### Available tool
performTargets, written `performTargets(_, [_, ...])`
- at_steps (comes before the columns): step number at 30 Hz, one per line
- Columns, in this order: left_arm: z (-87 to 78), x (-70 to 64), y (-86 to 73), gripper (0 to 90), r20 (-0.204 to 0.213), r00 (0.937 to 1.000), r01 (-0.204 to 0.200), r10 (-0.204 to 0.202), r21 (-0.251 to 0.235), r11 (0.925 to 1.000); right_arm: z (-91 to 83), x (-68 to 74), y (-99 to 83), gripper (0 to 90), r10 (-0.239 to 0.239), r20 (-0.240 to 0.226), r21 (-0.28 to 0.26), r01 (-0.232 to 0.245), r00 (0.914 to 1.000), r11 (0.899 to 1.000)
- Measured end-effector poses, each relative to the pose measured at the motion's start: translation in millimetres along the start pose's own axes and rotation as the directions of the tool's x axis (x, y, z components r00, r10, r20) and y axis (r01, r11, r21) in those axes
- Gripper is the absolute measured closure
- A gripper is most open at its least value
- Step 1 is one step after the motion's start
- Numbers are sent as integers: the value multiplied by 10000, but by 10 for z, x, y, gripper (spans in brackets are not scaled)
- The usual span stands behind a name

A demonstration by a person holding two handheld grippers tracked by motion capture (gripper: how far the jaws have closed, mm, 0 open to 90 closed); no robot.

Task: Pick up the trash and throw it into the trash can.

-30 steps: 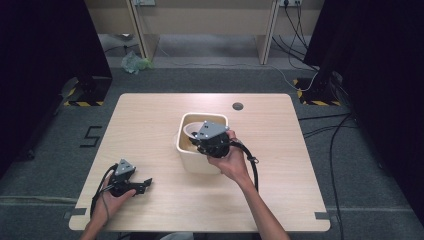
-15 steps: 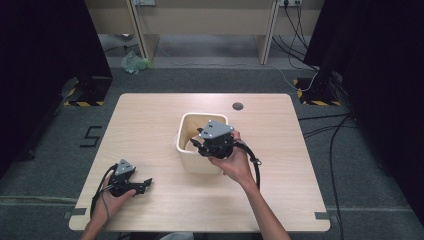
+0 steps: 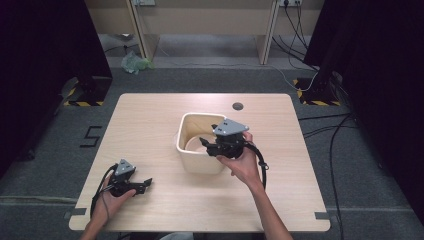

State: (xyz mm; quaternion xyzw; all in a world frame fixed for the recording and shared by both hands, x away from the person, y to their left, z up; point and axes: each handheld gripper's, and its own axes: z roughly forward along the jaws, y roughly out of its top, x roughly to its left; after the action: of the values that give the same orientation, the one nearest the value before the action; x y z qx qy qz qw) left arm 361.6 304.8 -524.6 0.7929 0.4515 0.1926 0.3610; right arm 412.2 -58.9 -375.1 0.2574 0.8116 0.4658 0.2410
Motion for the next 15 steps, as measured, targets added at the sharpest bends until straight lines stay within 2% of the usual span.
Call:
performTargets(9, [0,1,0,148,-2,10000,-11,11,1,10000,-137,-80,-109,363,545,330,-341,-534,9980,9980])
performTargets(15, [0,0,0,148,-1,10000,0,0,1,10000,-213,-98,-176,359,727,479,-438,-707,9962,9965])
